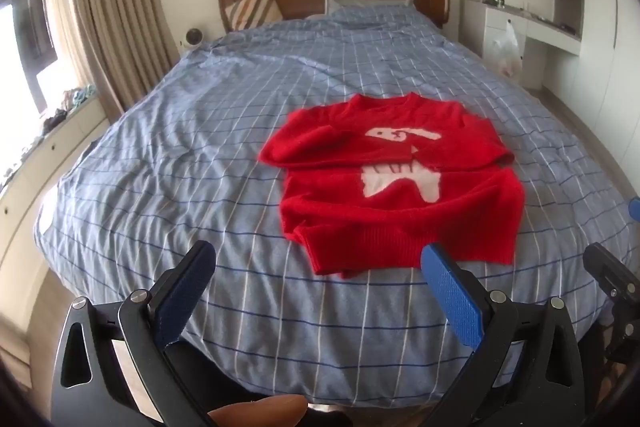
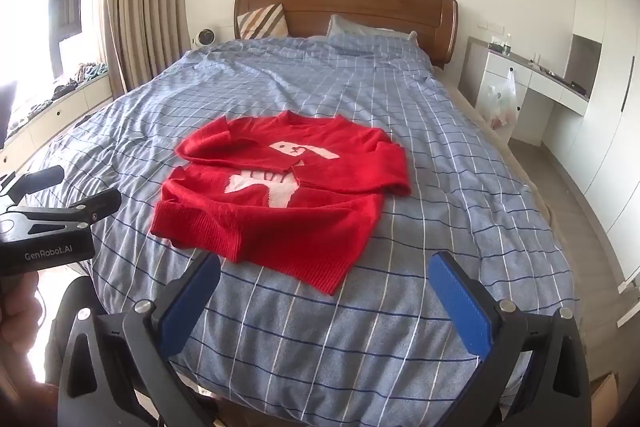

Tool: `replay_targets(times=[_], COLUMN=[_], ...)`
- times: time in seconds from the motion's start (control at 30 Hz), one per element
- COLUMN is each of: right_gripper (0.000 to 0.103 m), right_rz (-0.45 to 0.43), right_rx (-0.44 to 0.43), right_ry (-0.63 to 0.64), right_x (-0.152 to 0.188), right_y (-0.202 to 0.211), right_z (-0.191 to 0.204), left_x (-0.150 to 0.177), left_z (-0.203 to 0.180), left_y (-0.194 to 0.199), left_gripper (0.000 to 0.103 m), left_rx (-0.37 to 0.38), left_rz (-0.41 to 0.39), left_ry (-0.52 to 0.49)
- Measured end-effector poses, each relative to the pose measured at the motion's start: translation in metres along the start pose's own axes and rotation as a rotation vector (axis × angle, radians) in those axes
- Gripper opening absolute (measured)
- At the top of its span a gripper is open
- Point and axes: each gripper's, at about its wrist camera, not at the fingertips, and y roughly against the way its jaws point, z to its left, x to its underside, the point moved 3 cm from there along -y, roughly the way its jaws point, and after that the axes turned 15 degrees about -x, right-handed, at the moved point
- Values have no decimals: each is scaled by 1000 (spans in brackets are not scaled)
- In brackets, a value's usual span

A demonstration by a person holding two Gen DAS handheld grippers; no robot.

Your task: Fold small clothes

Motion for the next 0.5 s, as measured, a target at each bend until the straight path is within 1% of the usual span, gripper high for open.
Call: replay_targets(times=[0.1,0.13,0.17,0.2,0.23,0.4,0.5], right_gripper=[103,103,103,103,103,103,103], right_rz=[-9,-16,17,18,20,27,35], right_rx=[15,12,8,-1,-3,-5,-12], right_ry=[9,4,-7,-6,1,14,10], right_x=[2,4,1,2,2,6,6], right_y=[1,2,-2,-4,-6,-13,-17], right_z=[3,5,6,6,8,13,13], left_x=[-1,-1,-1,-3,2,2,2], left_z=[1,0,1,1,2,-6,-6], left_y=[-2,-7,-10,-10,-10,-13,-17], left_gripper=[103,103,103,103,103,103,103], left_rx=[25,29,38,46,58,56,72], left_rz=[4,17,24,26,15,28,55], left_ry=[22,12,21,26,38,27,27])
